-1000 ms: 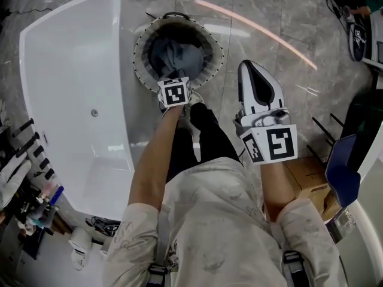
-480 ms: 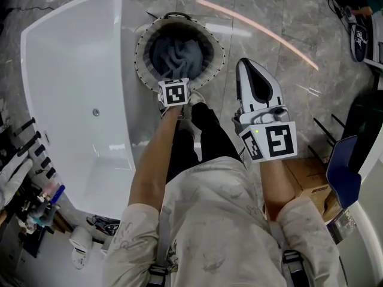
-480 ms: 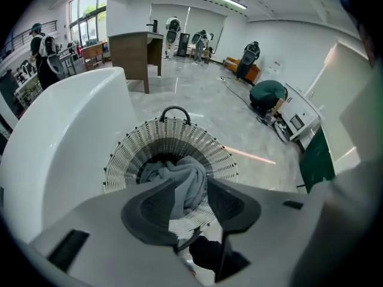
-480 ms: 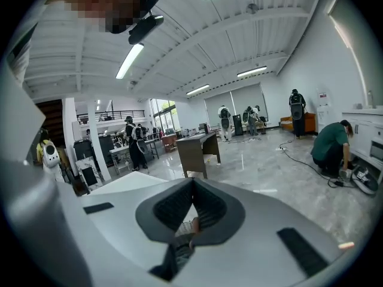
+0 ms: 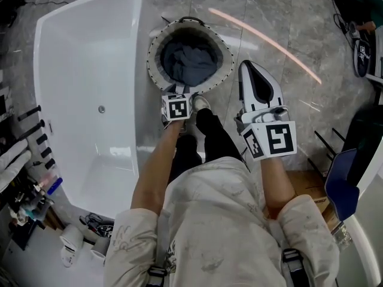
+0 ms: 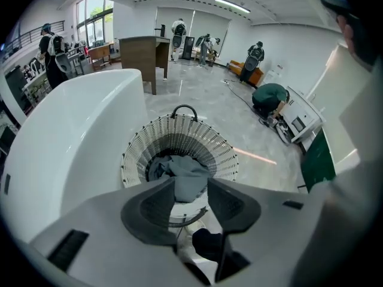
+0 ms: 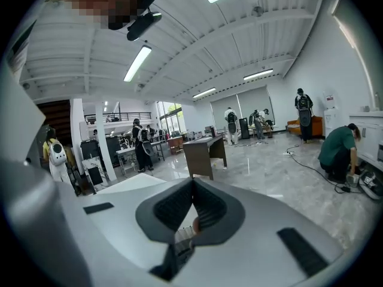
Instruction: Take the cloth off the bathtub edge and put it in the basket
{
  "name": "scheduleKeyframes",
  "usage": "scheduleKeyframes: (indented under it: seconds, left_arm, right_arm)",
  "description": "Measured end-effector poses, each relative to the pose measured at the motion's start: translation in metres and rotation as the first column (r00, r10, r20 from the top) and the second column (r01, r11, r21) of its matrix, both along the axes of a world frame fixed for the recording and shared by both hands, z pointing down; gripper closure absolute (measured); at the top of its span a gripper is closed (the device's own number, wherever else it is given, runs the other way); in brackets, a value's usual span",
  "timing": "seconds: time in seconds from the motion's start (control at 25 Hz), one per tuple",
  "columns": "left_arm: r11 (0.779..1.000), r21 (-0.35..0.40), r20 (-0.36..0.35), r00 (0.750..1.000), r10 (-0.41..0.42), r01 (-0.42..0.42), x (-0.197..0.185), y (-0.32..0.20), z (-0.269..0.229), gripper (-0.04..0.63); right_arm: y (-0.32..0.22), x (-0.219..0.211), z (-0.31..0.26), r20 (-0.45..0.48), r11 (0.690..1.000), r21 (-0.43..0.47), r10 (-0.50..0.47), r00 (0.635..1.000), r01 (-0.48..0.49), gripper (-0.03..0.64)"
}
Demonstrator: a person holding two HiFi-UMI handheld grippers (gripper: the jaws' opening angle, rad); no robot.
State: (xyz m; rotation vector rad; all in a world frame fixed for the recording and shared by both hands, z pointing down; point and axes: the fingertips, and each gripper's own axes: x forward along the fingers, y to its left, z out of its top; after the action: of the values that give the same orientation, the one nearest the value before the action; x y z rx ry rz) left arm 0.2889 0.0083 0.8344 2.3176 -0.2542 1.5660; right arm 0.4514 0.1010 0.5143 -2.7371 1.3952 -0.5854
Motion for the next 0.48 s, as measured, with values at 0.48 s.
scheduleKeyframes:
  seconds: [0.48]
  left_arm:
    - [0.987,0.003,0.064,0.985,-0.158,0.158,-0.123,-0.035,-0.048,0.428]
  right_arm:
    - [-0.074,-0.082,-0.045,-0.075,0.978,0.014,-0.207,0.975,0.209,0.629]
